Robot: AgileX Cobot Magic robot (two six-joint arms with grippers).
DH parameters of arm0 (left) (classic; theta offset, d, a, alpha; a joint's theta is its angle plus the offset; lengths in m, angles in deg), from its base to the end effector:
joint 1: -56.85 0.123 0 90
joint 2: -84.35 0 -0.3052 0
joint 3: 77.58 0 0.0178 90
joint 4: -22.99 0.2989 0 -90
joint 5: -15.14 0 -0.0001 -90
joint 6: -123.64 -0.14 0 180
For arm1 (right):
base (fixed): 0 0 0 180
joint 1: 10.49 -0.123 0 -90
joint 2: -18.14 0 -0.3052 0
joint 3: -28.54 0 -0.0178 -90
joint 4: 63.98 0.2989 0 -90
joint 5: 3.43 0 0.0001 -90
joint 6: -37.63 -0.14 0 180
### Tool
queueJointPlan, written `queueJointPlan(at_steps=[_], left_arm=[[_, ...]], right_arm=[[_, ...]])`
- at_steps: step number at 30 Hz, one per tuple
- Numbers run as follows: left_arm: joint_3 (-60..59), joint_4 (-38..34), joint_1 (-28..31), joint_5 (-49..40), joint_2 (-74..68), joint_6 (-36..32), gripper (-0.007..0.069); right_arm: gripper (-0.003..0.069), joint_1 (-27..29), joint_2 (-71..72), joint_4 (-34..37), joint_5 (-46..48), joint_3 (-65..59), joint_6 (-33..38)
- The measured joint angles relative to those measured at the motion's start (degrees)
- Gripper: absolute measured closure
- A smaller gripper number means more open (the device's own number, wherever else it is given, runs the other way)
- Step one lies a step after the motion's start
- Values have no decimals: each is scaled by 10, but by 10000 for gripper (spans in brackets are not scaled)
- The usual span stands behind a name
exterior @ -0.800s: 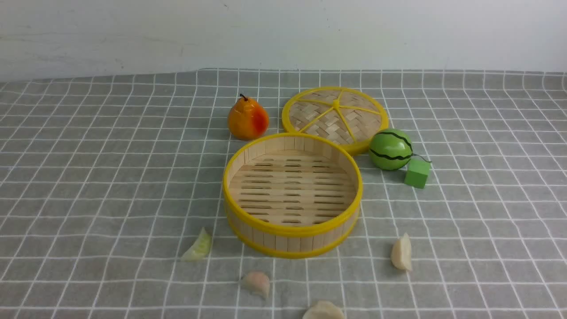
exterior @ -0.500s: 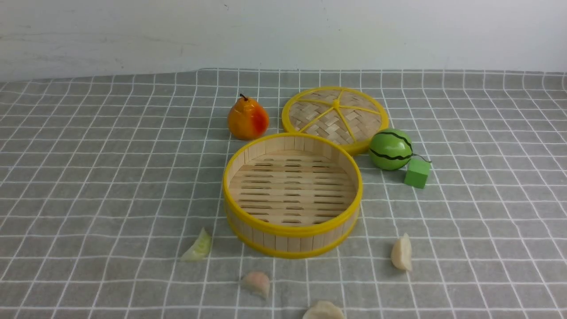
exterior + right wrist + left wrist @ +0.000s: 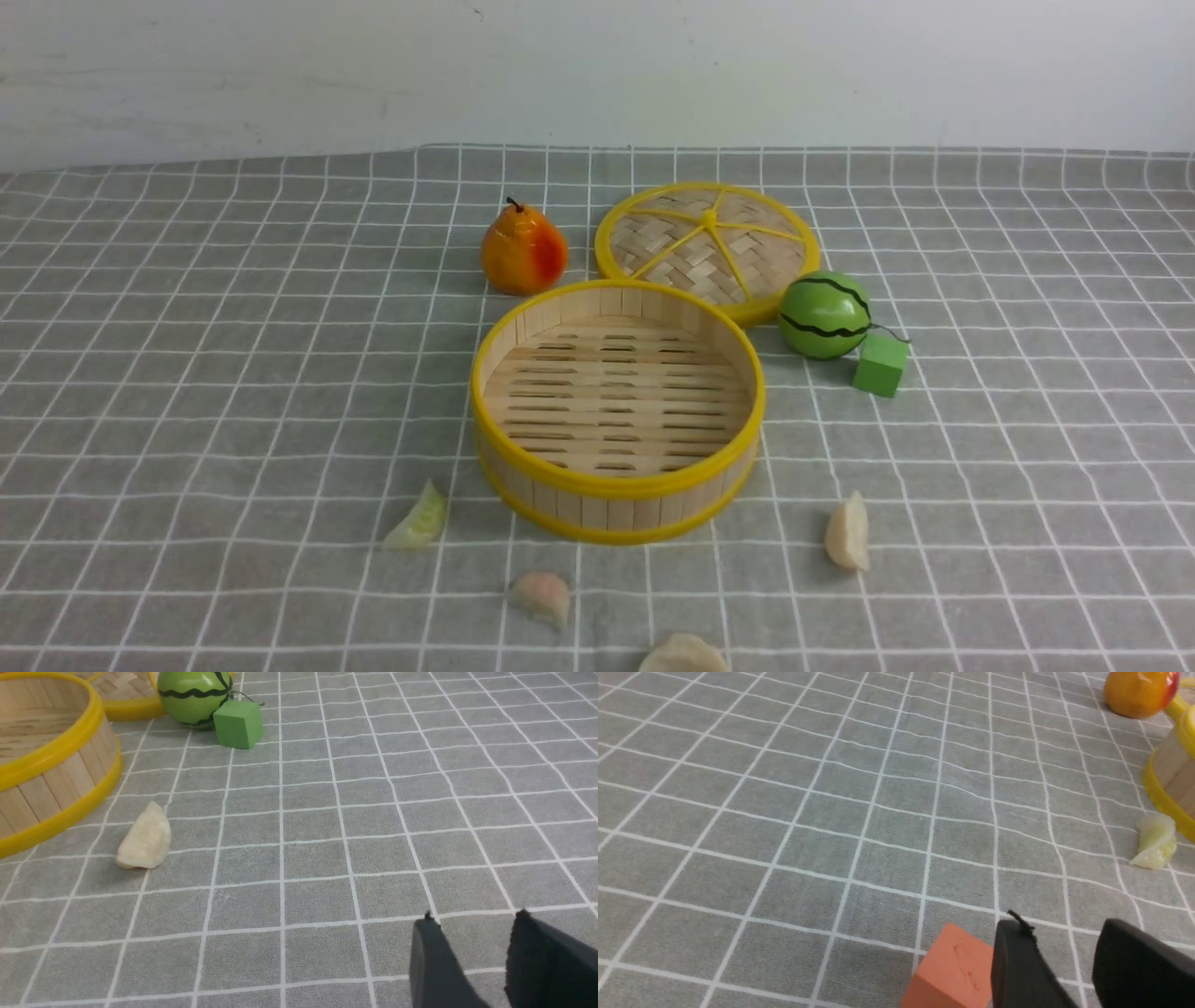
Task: Put the dumplings into the steamer on the table with the grey tablecloth.
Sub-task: 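Reach for and grasp a dumpling on the table with the left gripper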
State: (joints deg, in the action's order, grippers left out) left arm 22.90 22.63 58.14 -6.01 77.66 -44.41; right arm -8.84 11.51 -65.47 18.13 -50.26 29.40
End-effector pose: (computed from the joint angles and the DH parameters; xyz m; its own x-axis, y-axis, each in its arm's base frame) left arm 0.1275 0.0026 0.1542 -0.2871 -0.2193 -0.9324 -0.0834 0.9755 -0.2038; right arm 0.1271 -0.0050 0.1588 -0.2854 0.1274 -0.9499 0.0725 0.9912 0.1112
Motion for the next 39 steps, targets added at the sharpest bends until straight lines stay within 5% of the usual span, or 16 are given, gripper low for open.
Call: queueJointPlan(at_steps=[39], left_arm=[[0,-1,-8,0,0,0,387]], right_arm=[[419,0,0,-31,0,0,-1]])
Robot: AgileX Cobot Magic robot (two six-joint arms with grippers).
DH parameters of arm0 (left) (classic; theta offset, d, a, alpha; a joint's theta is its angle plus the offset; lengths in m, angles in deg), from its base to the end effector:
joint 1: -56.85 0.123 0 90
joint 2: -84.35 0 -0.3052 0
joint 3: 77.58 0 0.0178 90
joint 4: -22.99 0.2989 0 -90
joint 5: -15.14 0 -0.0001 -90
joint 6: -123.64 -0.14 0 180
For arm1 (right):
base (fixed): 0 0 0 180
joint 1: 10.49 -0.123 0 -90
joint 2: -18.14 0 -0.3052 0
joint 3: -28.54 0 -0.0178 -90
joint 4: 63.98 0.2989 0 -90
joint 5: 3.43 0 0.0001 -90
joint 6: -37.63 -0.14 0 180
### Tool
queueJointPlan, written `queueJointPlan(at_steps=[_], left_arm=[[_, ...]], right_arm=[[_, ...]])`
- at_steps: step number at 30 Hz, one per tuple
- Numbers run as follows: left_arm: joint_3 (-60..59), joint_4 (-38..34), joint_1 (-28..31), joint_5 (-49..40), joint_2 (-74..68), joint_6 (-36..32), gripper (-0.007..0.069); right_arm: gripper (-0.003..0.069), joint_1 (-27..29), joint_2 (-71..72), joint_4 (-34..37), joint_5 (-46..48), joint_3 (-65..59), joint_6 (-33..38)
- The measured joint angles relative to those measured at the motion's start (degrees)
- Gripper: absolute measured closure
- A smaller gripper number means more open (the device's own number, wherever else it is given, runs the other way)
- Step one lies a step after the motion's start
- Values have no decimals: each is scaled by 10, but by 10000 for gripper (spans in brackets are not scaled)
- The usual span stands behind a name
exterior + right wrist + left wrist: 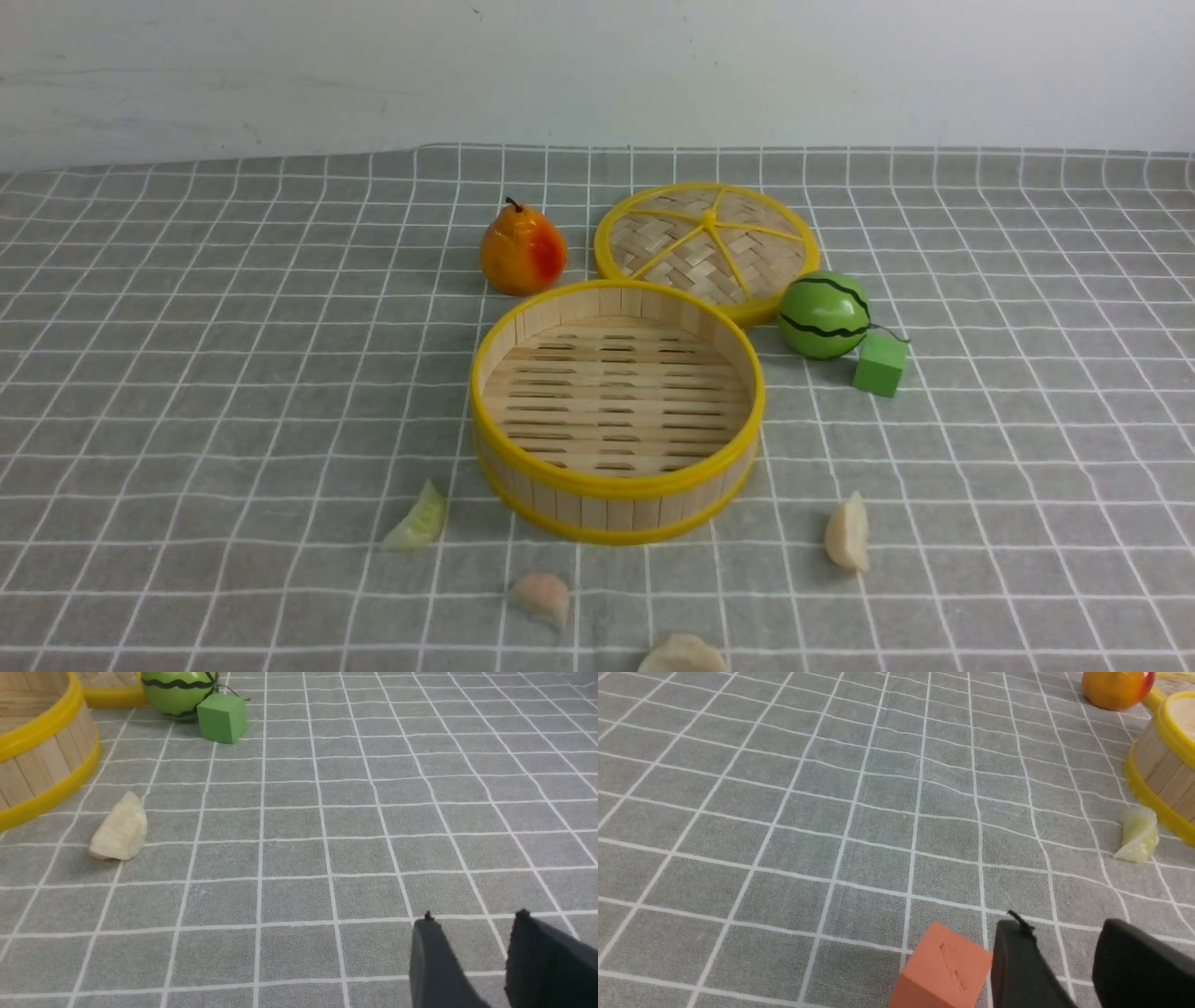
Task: Put the dumplings into the steamer on the table with the grey tablecloth.
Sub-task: 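Reach for and grasp a dumpling on the table with the left gripper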
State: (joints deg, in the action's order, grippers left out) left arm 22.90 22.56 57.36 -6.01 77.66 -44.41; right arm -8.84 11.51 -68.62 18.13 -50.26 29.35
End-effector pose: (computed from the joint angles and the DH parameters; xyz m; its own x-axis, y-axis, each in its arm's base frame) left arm 0.1275 0.0008 0.1542 -0.2901 -0.2165 -0.9322 -0.0700 0.9763 -0.2049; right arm 0.1270 -0.0078 0.1590 -0.2864 0.0774 -0.9550 0.0772 0.9954 0.0575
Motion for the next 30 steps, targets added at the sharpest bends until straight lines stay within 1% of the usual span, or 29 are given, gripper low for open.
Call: queueJointPlan(at_steps=[3,5,6,7,8,9,11,12,13,17,19,20,22,23,24,25,26,27,28,29,30], left_arm=[[0,-45,0,10,0,18,387],[0,-143,-2,32,0,79,387],[0,-193,-2,40,0,103,387],[0,-277,-2,56,0,162,387],[0,-332,-2,65,0,195,387],[0,-407,-2,73,0,229,387],[0,-501,-2,84,0,274,387],[0,-532,-2,87,0,283,387],[0,-557,-2,91,0,287,387],[0,-577,-2,96,0,286,387],[0,-579,-2,93,0,281,387],[3,-578,-2,87,0,266,387],[15,-573,-2,72,0,228,387],[33,-562,-2,54,0,181,387],[52,-552,-2,37,0,138,387],[66,-548,-2,24,0,112,388],[100,-526,-2,-10,-5,65,400],[127,-508,-2,-39,-24,26,424],[155,-484,-3,-70,-44,3,456],[172,-473,-3,-90,-63,-8,470],[208,-436,-3,-123,-107,-23,513]], right_arm=[[419,0,0,57,0,0,-23],[419,0,0,146,1,0,-78],[419,0,0,177,2,0,-91],[419,0,0,256,6,0,-145],[419,0,0,313,9,-1,-172],[419,0,0,364,12,-2,-202],[419,0,0,439,13,-4,-243],[419,0,0,461,14,-4,-254],[419,0,0,469,14,-4,-257],[419,0,0,458,12,-4,-255],[419,0,0,446,12,-4,-243],[419,0,0,443,12,-4,-225],[419,0,0,442,12,-4,-199],[419,0,0,439,15,1,-159],[419,0,0,438,16,8,-138],[419,0,0,437,16,14,-127],[431,0,-1,430,16,35,-91],[456,0,-8,419,15,53,-63],[487,0,-23,406,15,72,-42],[511,0,-35,396,15,85,-31],[556,0,-61,378,15,107,-13]])
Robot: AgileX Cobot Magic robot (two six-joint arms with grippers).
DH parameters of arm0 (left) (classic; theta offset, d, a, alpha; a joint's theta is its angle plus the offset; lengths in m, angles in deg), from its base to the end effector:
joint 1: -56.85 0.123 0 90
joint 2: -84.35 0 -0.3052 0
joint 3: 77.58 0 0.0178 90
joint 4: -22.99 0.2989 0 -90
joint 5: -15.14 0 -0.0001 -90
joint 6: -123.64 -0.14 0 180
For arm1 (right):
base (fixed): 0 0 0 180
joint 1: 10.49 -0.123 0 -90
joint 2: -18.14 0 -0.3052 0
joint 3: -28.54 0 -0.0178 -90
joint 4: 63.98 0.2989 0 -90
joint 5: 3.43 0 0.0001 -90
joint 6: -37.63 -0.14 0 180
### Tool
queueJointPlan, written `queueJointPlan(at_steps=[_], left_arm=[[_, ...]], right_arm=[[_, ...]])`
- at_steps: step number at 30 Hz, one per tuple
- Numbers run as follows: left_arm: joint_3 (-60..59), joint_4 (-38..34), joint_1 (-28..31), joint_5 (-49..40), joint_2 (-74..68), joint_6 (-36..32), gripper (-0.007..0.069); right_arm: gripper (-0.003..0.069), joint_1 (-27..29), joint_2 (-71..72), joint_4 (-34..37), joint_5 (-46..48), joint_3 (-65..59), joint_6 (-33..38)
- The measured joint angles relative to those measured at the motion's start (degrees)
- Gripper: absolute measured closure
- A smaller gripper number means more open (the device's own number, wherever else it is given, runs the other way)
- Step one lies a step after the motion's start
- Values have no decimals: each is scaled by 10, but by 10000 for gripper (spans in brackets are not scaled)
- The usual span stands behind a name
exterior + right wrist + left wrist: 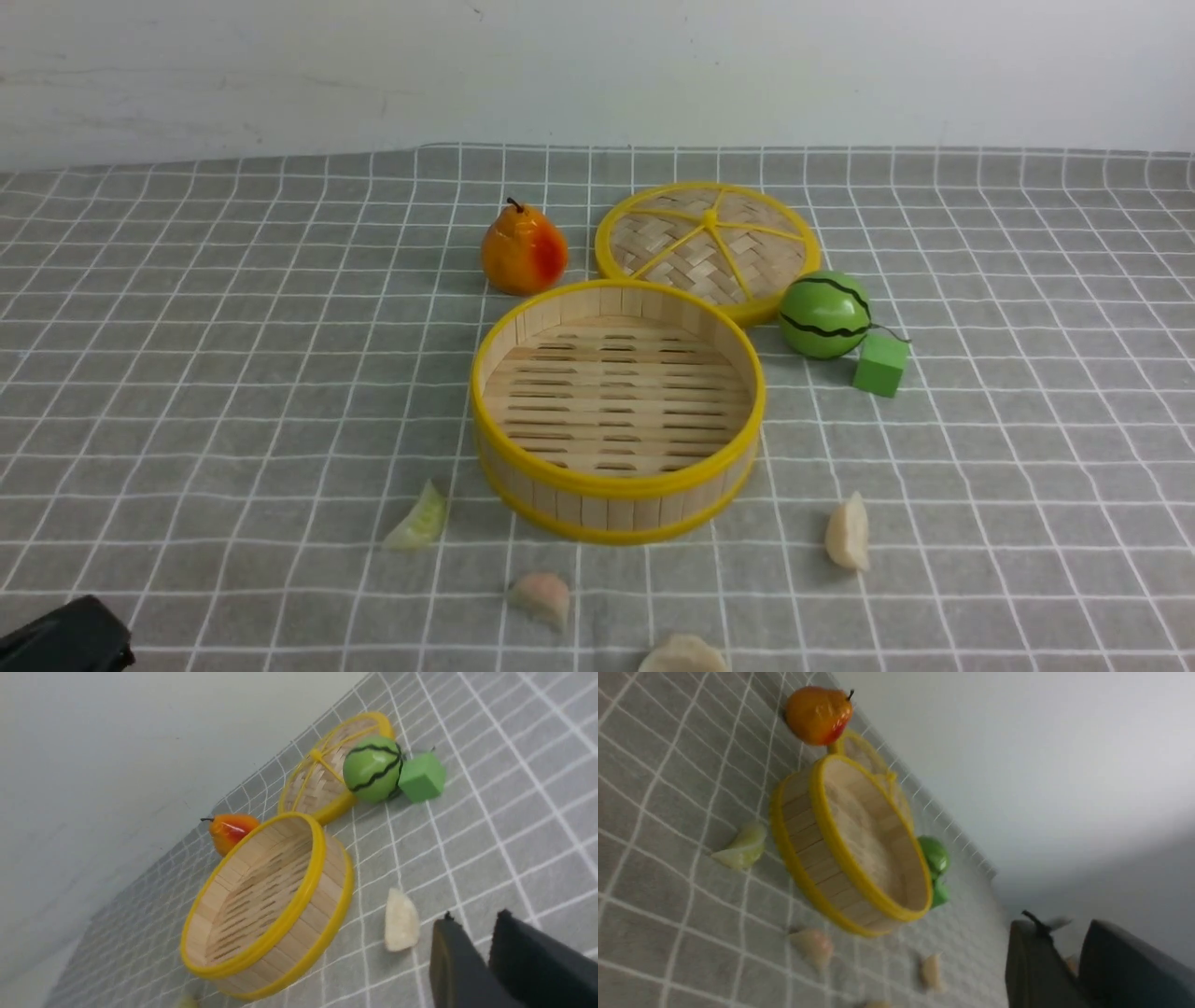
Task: Put the dumplings into the steamer on the table with the grey tablecloth.
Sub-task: 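Reach for and grasp a dumpling on the table with the left gripper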
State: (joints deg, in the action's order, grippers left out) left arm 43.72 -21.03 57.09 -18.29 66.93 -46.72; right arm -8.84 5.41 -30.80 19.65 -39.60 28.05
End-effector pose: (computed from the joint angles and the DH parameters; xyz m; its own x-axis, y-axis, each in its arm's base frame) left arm 0.1216 -0.0531 0.2775 -0.4104 -0.6939 -0.5917 0.0963 0.6122 -0.7848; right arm 0.1298 0.0264 0.2303 -0.2572 0.6434 -0.7210 -0.0202 0.7424 0.6697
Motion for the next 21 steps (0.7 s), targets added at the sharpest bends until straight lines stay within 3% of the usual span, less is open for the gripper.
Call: queueJointPlan(at_steps=[3,8,11,15,17,21], left_arm=[[97,100,0,-102,-125,-35,638],[225,221,-2,-247,-296,-87,638],[270,269,-24,-285,-362,-96,638],[309,353,-133,-296,-469,-89,638],[312,366,-147,-296,-482,-80,638],[338,419,-227,-293,-571,-21,635]], right_arm=[[669,0,-110,-68,16,87,46],[679,-1,-290,-141,139,227,126],[679,-19,-365,-147,213,281,162],[679,-139,-492,-164,299,349,209],[679,-163,-508,-171,309,357,211],[679,-264,-567,-204,340,370,216]])
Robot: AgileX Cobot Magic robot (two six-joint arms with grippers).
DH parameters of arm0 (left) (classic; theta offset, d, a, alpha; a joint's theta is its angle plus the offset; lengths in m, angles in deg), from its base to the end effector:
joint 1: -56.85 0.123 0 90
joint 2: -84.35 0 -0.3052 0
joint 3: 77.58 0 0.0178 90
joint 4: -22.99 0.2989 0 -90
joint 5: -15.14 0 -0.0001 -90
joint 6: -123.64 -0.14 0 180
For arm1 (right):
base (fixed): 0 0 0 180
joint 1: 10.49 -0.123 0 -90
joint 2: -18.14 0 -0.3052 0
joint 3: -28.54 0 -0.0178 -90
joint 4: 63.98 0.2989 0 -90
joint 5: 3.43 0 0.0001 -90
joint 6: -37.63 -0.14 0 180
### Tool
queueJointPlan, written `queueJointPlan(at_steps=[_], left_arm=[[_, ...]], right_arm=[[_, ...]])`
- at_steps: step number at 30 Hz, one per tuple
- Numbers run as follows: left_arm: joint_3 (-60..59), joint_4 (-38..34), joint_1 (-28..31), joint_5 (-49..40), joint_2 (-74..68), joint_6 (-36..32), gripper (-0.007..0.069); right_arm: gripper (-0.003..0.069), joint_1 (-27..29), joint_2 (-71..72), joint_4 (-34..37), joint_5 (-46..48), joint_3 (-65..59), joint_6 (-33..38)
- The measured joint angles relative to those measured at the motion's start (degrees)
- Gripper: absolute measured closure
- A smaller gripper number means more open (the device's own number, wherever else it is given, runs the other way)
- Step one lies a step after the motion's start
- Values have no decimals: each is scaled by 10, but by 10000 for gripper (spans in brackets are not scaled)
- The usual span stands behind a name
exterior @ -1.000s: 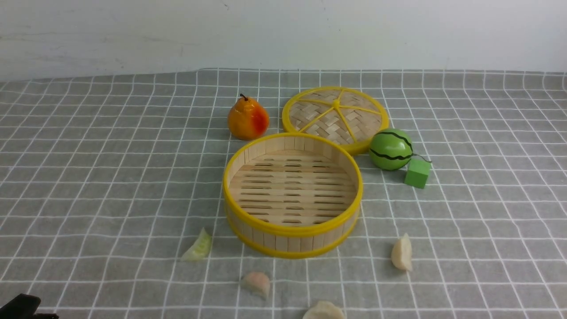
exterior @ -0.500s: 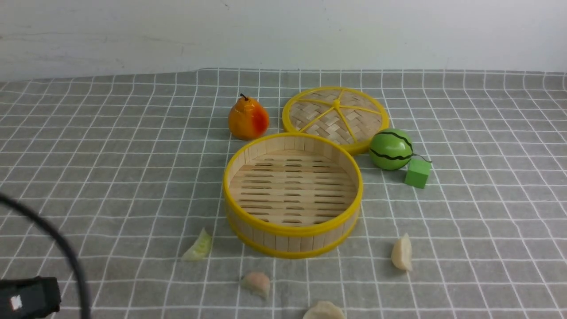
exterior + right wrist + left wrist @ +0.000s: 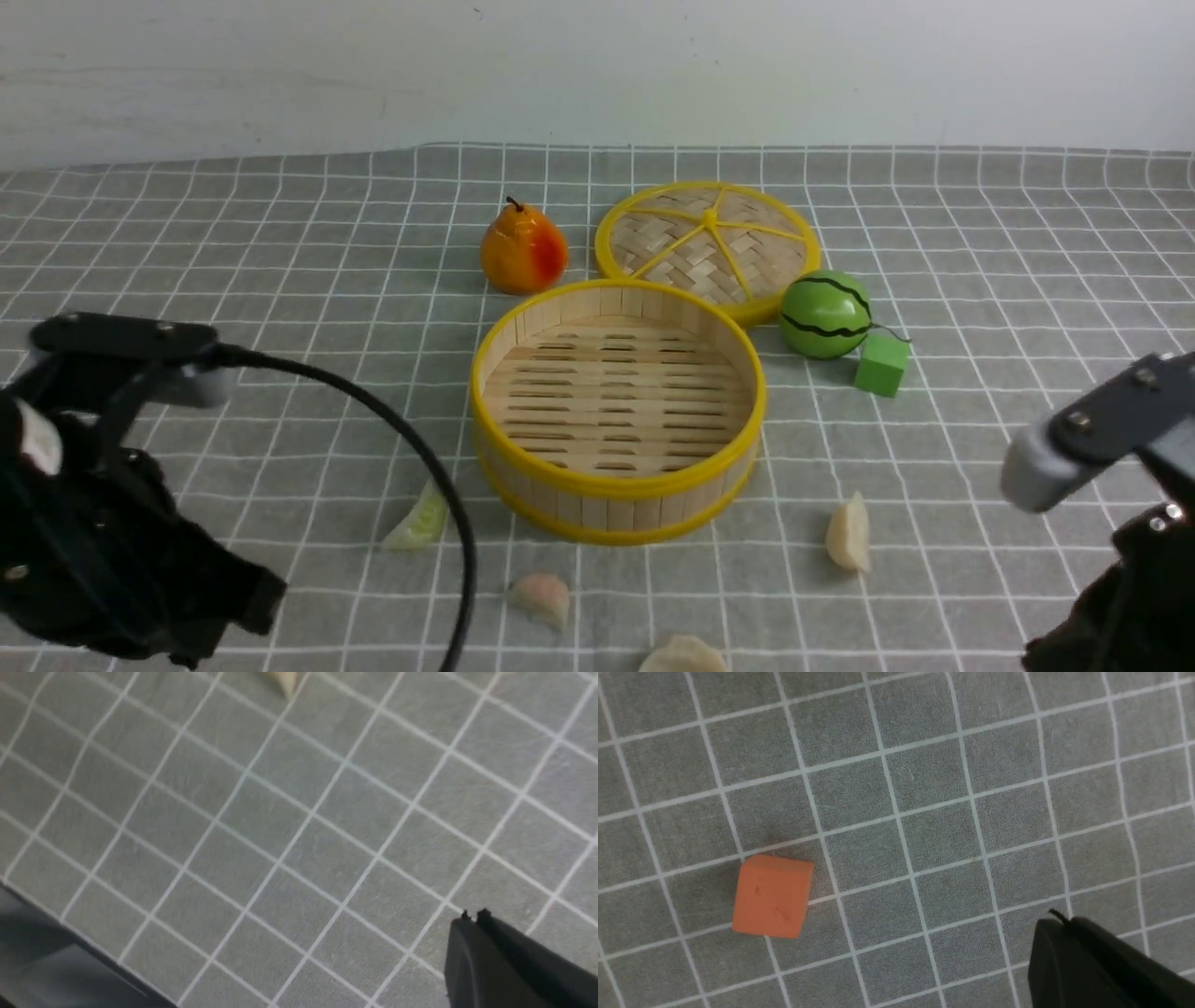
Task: Put the dumplings into the steamer on the table with the grey tablecloth.
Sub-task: 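Reach for and grasp a dumpling on the table with the left gripper, then place the dumpling into the bamboo steamer basket with the left gripper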
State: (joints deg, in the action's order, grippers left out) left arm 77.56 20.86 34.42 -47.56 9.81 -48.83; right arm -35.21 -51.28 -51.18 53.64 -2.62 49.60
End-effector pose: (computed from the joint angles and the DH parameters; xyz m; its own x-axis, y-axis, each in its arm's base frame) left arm 0.2380 -0.1032 0.2527 -0.9276 0.2230 -0.2996 0.2563 0.9636 -0.0766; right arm 0.2103 0.1255 0.2447 -0.7920 -0.4576 -0.4042 -0.5470 0.8259 0.1369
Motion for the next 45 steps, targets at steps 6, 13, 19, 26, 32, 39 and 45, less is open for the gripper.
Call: queueJointPlan(at_steps=[6,13,19,26,32,39,45], left_arm=[[89,16,-29,5,-132,14,437],[184,30,-29,48,-271,14,112],[247,56,-29,61,-388,14,32],[284,101,-29,89,-468,31,104],[287,103,-29,83,-485,61,291],[295,90,-29,57,-486,61,425],[370,72,-33,-11,-440,59,425]], right_arm=[[679,-39,-15,-3,0,2,0],[678,-39,-15,4,-1,3,0],[676,-39,-15,20,1,3,0],[673,-39,-15,28,5,3,0],[670,-39,-15,28,5,3,0],[666,-39,-15,28,-11,3,0],[664,-39,-15,28,-28,3,2]])
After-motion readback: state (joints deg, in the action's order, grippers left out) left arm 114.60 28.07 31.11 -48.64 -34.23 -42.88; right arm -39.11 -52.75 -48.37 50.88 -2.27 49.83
